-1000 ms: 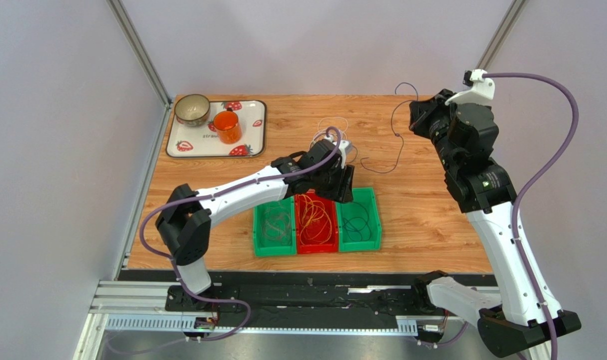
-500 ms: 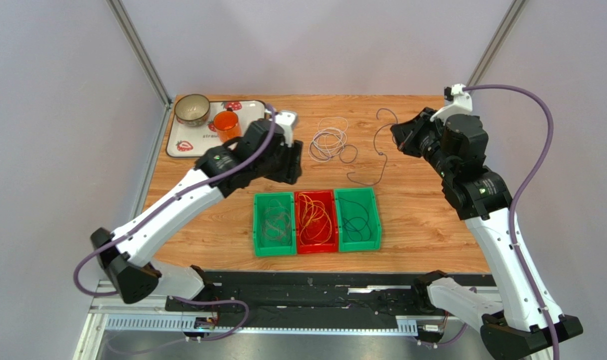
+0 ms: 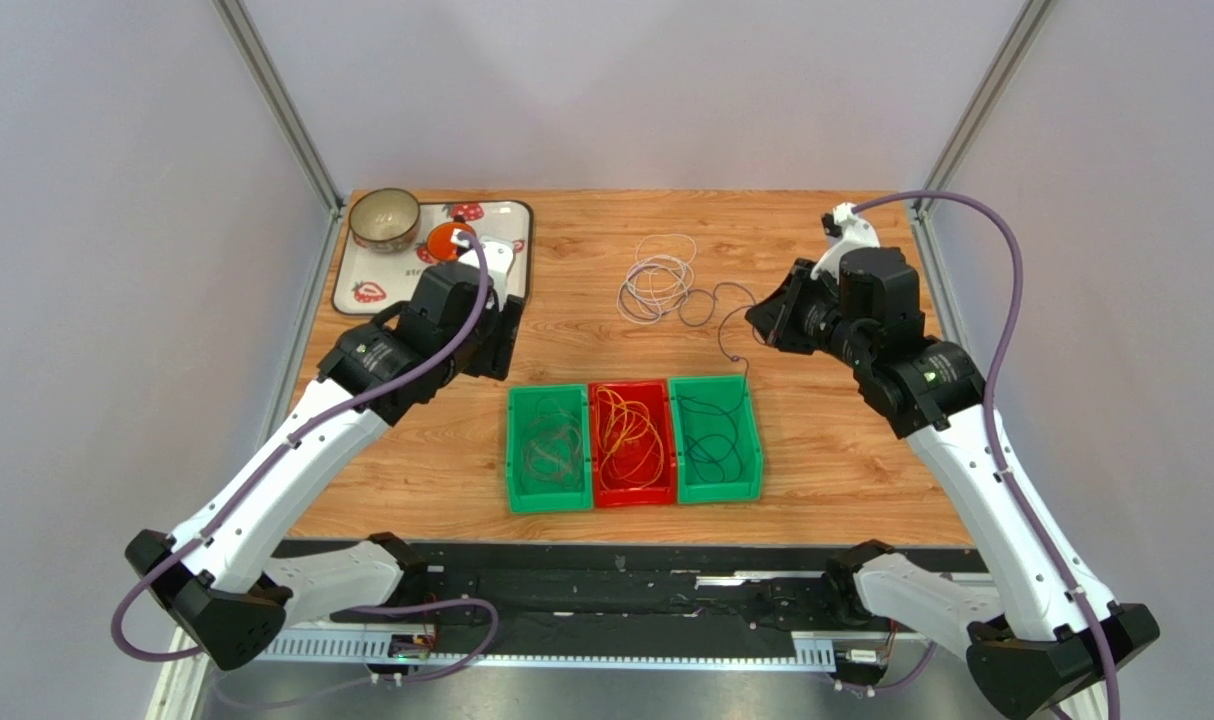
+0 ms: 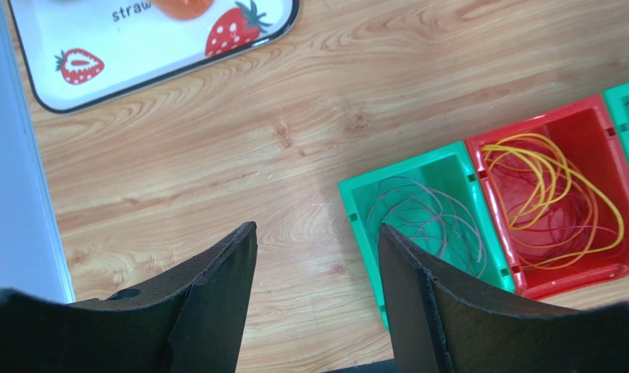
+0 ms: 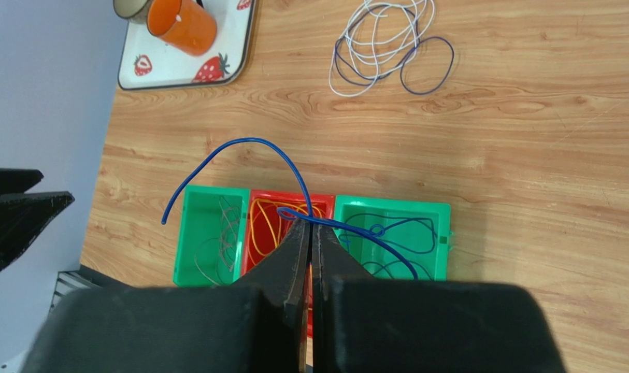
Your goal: Untangle the cables
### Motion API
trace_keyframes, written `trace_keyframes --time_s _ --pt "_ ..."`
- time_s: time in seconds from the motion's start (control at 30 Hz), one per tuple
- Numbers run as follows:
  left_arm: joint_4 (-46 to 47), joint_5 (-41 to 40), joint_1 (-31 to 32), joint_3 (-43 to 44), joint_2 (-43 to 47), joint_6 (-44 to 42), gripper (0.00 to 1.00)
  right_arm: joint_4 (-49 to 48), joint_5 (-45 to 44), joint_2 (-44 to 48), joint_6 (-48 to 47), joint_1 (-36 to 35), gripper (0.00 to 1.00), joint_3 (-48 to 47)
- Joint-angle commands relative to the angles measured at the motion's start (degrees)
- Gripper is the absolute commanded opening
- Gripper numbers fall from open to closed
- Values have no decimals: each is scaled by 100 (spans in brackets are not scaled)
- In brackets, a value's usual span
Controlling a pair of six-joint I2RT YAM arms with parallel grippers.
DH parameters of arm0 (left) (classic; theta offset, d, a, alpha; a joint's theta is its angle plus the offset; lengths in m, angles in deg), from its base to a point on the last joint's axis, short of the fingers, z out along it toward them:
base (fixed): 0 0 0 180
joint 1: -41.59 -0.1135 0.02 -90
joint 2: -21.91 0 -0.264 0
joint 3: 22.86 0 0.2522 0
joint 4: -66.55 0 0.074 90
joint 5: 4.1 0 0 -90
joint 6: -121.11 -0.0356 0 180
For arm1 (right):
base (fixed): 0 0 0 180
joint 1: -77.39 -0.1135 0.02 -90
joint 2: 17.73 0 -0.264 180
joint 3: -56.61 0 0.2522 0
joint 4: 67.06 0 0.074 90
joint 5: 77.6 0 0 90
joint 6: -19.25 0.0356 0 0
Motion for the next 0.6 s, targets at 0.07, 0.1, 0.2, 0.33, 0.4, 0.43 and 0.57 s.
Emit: trace_keyframes --time_s 0.07,0.1,0.2,0.33,0.4,0.43,0.57 --pt "291 50 -162 -179 -66 -113 66 174 80 104 -219 -179 0 343" --pt "317 32 -162 -206 -48 -122 66 174 80 104 -219 -197 0 396" --pt "370 6 -188 -267 -39 -131 66 183 80 -19 -202 -355 0 598" --pt "422 85 -250 -320 -74 -131 65 183 -25 -230 -176 -575 0 827" --pt "431 146 -285 -346 -101 -131 65 130 -34 -396 -140 -646 0 941" --pt "440 164 -320 -347 -110 -122 65 113 -34 -458 -105 -655 0 985" --pt "484 243 -390 -399 -110 -122 64 -98 10 -818 -26 -698 0 1170"
